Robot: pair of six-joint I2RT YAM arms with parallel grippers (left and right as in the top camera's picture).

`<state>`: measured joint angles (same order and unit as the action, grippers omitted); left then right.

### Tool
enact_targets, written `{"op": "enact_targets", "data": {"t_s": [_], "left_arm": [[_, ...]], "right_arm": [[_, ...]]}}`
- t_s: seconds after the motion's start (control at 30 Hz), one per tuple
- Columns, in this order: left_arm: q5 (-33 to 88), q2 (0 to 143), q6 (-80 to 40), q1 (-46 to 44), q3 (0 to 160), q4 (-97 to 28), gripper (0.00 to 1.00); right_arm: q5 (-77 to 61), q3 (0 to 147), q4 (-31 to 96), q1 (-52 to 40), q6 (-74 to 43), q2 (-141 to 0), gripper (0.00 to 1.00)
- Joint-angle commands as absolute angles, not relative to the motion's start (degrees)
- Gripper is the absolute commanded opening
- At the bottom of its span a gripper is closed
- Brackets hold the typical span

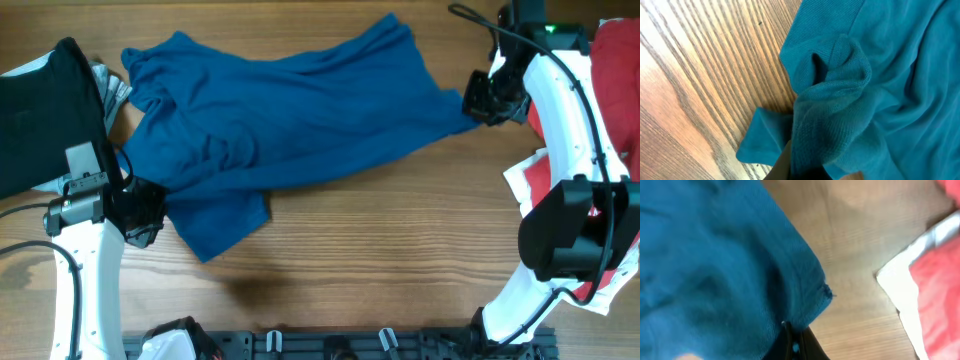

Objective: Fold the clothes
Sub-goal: 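Lift the blue shirt with both grippers and stretch it apart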

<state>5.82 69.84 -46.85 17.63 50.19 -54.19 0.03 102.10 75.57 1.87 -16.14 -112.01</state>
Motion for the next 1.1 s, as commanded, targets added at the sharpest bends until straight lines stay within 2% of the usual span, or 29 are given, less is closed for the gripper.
{"op": "enact_targets", "data": {"t_s": [0.0,0.17,0.33,0.4,0.67,0.87,1.07], "left_arm": [[7.88,69.54,-38.61,17.47,50.26,-52.84,0.04],[18.85,69.36,-29.52,17.52,56.36,-51.96,0.04],[22.09,69.38,-23.88,17.63,77.36,-62.94,0.04],[22.13,69.38,-22.68,19.49,89.45,-67.55,0.04],[28.73,69.38,-22.72,25.54,108.53,-69.23,0.04],[29.12,72.88,-22.92,25.52,108.77,-67.37,0.04],[29.12,87.55,-22.87,18.76,108.77,-58.65,0.04]], "right_arm": [[0.80,101.51,78.32,1.78,-14.98,-111.92,0.04],[-1.76,101.51,81.43,1.80,-15.88,-105.23,0.04],[-1.41,101.56,81.08,1.80,-18.39,-89.49,0.04],[0.56,101.56,78.41,1.80,-17.98,-80.77,0.04],[4.69,101.56,66.65,1.80,-17.54,-63.61,0.04],[6.07,101.56,63.18,1.80,-14.96,-68.88,0.04],[6.00,101.56,54.48,1.91,-12.45,-89.10,0.04]]}}
